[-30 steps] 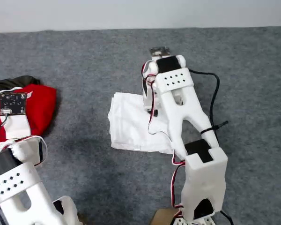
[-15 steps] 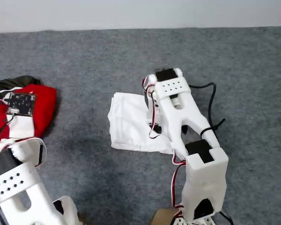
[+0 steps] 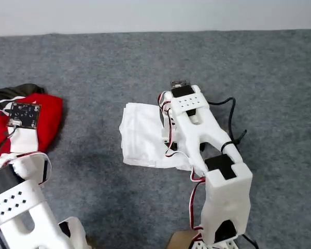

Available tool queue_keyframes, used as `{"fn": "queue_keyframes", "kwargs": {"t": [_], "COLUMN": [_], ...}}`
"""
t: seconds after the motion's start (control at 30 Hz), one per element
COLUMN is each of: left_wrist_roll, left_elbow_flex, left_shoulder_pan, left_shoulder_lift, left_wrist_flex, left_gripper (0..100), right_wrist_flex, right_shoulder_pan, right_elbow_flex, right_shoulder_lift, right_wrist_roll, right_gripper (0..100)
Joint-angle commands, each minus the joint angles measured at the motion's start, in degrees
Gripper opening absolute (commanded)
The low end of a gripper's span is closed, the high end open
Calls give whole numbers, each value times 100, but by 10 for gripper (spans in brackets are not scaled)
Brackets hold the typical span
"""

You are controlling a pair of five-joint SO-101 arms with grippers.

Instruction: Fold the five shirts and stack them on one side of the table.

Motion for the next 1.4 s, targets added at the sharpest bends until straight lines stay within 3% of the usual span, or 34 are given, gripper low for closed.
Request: {"fn": "queue_keyframes", "kwargs": {"t": [0.0, 0.3, 0.53, 0.73, 0.9, 1.03, 1.2, 1.37], "left_wrist_roll": [-35, -35, -35, -35, -35, -35, -35, -35], "left_elbow_flex": [-57, -57, -57, -40, -48, -57, -22, -13], "left_shoulder_pan": [-18, 0, 0, 0, 0, 0, 0, 0], "left_shoulder_lift": [-88, -88, -88, -88, -88, -88, -97, -97], "left_wrist_flex": [26, 18, 18, -18, -18, -18, 0, -9], "left_gripper": [3, 3, 3, 3, 3, 3, 3, 3], "right_wrist_flex": [-57, 4, 127, 743, 1543, 1815, 1780, 1481], "right_shoulder_pan": [-31, -40, -31, 268, 787, 1393, 2281, 3002], "right_elbow_flex": [-26, -26, -229, -826, -1591, -2180, -2752, -3323], "right_shoulder_lift": [189, 681, 664, 655, 655, 655, 690, 884], "right_wrist_roll": [-62, -53, 325, 360, 897, 1864, 4158, 5512], "right_gripper": [295, 275, 8, 10, 10, 10, 10, 10]}}
